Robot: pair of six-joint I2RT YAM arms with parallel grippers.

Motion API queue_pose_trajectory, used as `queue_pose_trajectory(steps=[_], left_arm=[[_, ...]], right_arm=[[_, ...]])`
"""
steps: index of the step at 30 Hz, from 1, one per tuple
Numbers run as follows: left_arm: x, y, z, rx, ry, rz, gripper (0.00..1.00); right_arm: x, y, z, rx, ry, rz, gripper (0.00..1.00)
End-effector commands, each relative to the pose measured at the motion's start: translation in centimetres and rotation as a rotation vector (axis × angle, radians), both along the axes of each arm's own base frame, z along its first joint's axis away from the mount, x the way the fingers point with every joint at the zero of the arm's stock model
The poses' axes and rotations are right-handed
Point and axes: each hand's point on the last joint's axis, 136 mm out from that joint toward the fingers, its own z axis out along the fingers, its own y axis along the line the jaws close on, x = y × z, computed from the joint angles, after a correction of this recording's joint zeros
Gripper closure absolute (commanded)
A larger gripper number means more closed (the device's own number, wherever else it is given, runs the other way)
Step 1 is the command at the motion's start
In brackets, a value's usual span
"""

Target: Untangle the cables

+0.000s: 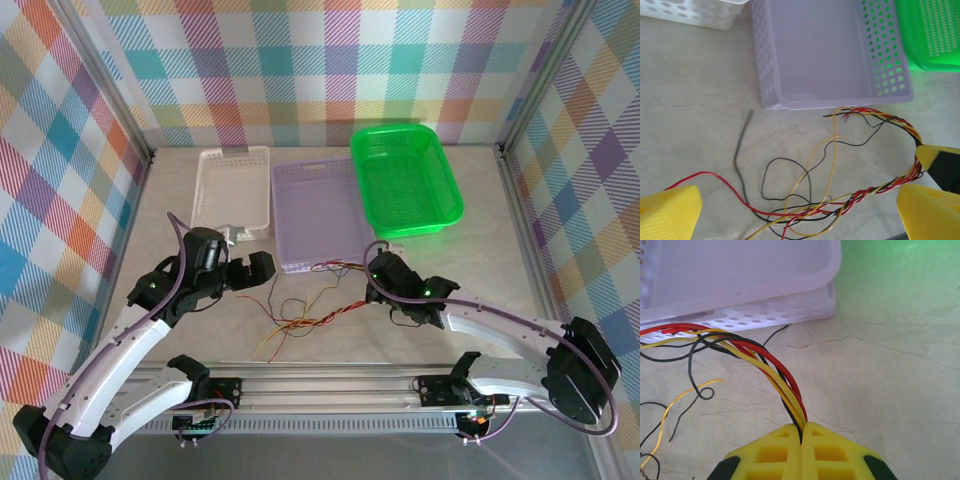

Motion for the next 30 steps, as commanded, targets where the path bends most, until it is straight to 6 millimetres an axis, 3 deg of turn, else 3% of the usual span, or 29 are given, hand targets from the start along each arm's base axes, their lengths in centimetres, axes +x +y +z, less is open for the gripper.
queue_pose_trajectory(steps=[1, 8, 13, 24, 30], left_arm=[[0.2, -2.0, 0.5, -0.075, 0.005, -0.031, 0.01], [1.7, -4.4, -2.9, -0.144, 0.064, 0.017, 0.01], [3.4, -6.4, -4.2, -0.175, 0.080, 0.050, 0.01], [6.7, -11.4, -8.0, -0.166, 0.141, 0.087, 0.01], [8.6, -12.4, -9.6, -0.140, 0.150, 0.131, 0.01]], right_arm=[[-0.5, -0.5, 1.3, -0.004, -0.037, 0.026, 1.00], [-1.0, -1.9, 5.6, 0.044, -0.162, 0.042, 1.00], [-1.6, -2.7, 8.9, 0.091, -0.236, 0.060, 1.00], [-2.8, -4.7, 14.3, 0.140, -0.361, 0.072, 1.00], [-3.8, -5.8, 16.7, 0.181, -0.416, 0.079, 1.00]])
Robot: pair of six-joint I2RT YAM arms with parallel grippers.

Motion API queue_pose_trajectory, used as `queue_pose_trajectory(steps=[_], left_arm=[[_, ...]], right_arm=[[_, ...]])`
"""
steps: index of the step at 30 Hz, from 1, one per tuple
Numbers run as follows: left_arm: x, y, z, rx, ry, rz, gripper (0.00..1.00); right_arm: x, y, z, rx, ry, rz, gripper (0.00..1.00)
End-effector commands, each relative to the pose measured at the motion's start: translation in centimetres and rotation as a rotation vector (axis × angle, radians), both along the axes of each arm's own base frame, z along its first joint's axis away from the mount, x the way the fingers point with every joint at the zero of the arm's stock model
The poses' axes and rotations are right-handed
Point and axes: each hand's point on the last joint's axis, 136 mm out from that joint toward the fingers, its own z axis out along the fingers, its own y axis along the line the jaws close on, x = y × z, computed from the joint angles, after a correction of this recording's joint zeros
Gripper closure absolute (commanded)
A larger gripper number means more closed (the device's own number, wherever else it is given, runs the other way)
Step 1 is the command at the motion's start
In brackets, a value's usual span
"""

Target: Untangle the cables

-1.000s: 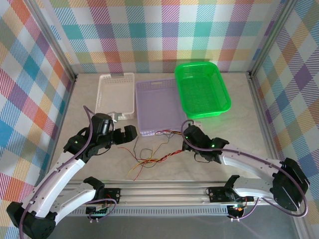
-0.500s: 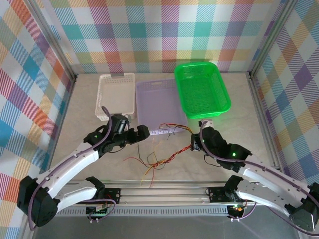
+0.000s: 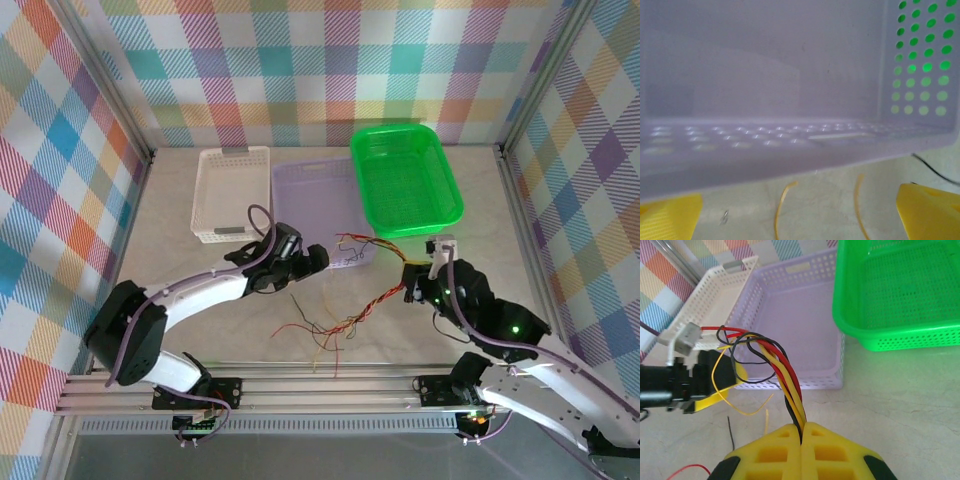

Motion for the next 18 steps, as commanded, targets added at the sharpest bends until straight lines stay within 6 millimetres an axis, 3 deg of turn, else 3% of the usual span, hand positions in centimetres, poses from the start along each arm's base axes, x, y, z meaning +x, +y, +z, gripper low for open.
queue_pose_trajectory(steps=[1, 8, 18], left_arm=[[2.3, -1.2, 1.3, -0.033, -0.059, 0.055, 0.01], [4.9, -2.9, 0.0, -0.027, -0.044, 0.098, 0.01], [8.0, -3.2, -0.3, 0.042, -0.067, 0.168, 0.01]], right_arm=[[-0.6, -0.6, 2.5, 0.015, -0.055, 0.013, 1.00], [-1.6, -0.8, 4.5, 0.070, -0.113, 0.064, 1.00], [-2.5, 0.4, 6.2, 0.094, -0.163, 0.163, 1.00]])
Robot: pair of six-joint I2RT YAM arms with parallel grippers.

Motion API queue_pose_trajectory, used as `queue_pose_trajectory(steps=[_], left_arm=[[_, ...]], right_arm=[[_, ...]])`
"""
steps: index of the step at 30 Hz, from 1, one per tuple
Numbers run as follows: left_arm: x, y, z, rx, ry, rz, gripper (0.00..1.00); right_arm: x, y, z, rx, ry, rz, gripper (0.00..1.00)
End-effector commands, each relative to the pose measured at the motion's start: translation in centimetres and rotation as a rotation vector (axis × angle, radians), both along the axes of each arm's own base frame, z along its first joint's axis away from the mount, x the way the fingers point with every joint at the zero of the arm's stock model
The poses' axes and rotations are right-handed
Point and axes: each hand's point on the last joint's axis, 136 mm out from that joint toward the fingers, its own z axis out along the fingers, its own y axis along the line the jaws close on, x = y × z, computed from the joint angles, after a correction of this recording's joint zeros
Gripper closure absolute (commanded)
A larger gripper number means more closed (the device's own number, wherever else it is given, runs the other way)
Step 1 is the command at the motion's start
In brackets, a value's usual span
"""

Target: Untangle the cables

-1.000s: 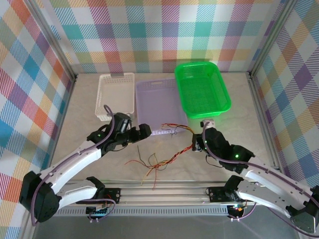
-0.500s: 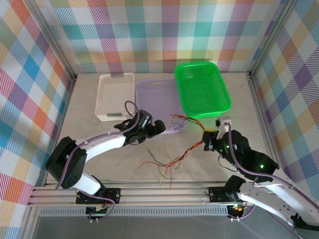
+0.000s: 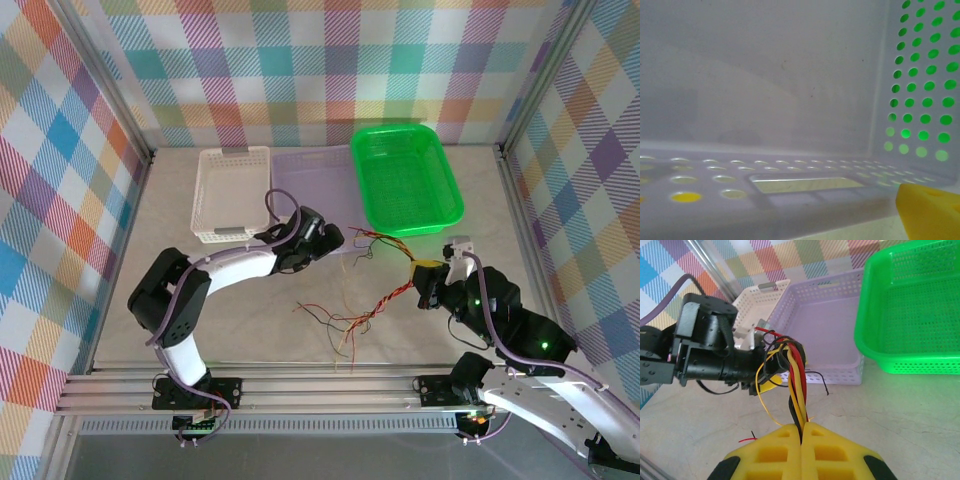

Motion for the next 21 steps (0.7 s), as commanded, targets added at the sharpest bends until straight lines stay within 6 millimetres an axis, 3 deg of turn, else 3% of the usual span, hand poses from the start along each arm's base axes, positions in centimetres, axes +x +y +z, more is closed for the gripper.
queue_pose_trajectory(steps=[1, 4, 6, 10, 12, 15, 21], left_arm=[[1.6, -0.1, 1.1, 0.031, -0.042, 0.030, 0.01], [2.7, -0.4, 1.9, 0.011, -0.058, 0.013, 0.00], [3.1, -0.9, 3.6, -0.037, -0.077, -0.016, 0.00], [2.4, -1.1, 10.0, -0.114, -0.191, -0.098, 0.00], [1.2, -0.8, 13.7, -0.156, -0.260, -0.134, 0.00], [-1.1, 0.3, 17.1, -0.201, -0.333, -0.175, 0.00], [-7.1, 2.5, 19.6, -0.294, -0.443, -0.284, 0.00]], right_arm=[[-0.6, 1.0, 2.9, 0.050, -0.068, 0.075, 1.00], [-0.7, 1.3, 3.2, 0.044, -0.074, 0.094, 1.00], [-0.6, 1.2, 3.4, 0.041, -0.075, 0.089, 1.00], [-0.3, 1.5, 4.2, 0.016, -0.093, 0.095, 1.00], [0.1, 1.8, 4.4, -0.010, -0.093, 0.091, 1.00], [0.9, 2.6, 4.5, -0.038, -0.083, 0.095, 1.00], [2.7, 4.4, 4.7, -0.053, 0.002, 0.105, 1.00]])
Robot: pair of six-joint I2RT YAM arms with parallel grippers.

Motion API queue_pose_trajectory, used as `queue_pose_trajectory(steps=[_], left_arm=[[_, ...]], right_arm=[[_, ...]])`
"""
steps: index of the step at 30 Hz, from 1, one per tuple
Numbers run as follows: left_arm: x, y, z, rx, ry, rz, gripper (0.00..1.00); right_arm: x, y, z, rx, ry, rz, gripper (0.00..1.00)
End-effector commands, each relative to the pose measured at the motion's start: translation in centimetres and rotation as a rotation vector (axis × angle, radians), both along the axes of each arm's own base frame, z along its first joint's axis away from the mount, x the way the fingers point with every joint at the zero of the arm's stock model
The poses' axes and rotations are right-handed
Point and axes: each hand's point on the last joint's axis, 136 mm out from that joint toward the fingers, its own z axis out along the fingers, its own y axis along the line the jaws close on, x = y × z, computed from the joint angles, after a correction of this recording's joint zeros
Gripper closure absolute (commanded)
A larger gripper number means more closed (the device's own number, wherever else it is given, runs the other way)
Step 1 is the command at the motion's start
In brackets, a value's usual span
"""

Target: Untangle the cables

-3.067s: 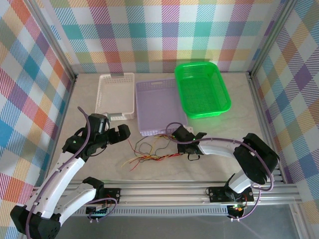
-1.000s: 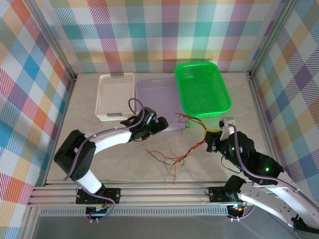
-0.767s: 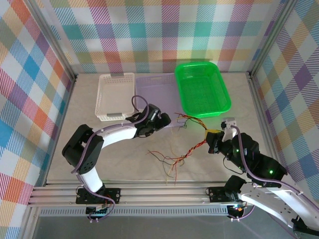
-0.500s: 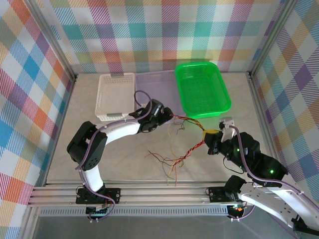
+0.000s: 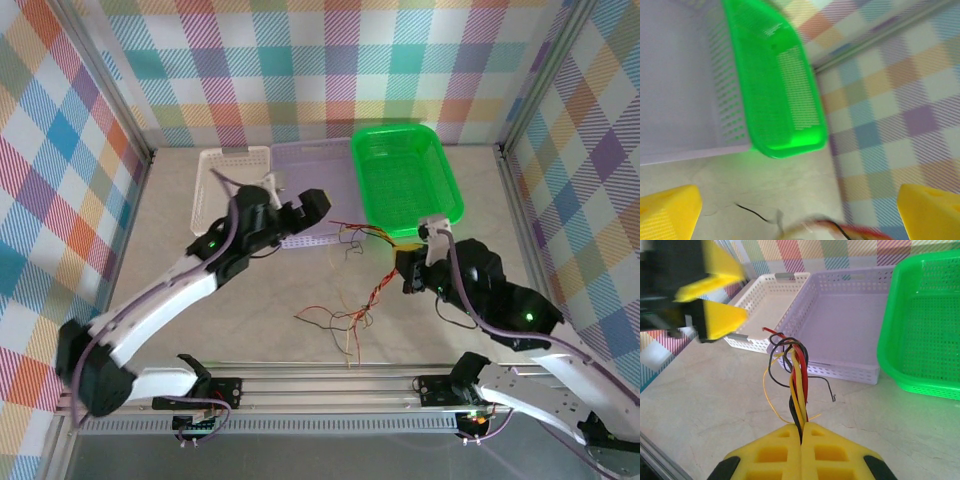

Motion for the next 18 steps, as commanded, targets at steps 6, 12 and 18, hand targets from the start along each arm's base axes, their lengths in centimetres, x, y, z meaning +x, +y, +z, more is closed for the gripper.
queue_pose_trajectory(steps=[6, 12, 18], left_arm=[[-7.8, -0.5, -2.2, -0.004, -0.109, -0.283, 0.00], [-11.8, -2.7, -5.0, 0.091, -0.130, -0.455, 0.00], [-13.4, -4.4, -8.1, 0.195, -0.147, -0.527, 0.00]], right_arm=[[2.1, 2.7, 2.5, 0.138, 0.117, 0.069, 1.00], [1.9, 5.4, 4.4, 0.206, 0.172, 0.185, 1.00], [1.4, 6.9, 4.9, 0.246, 0.240, 0.250, 1.00]])
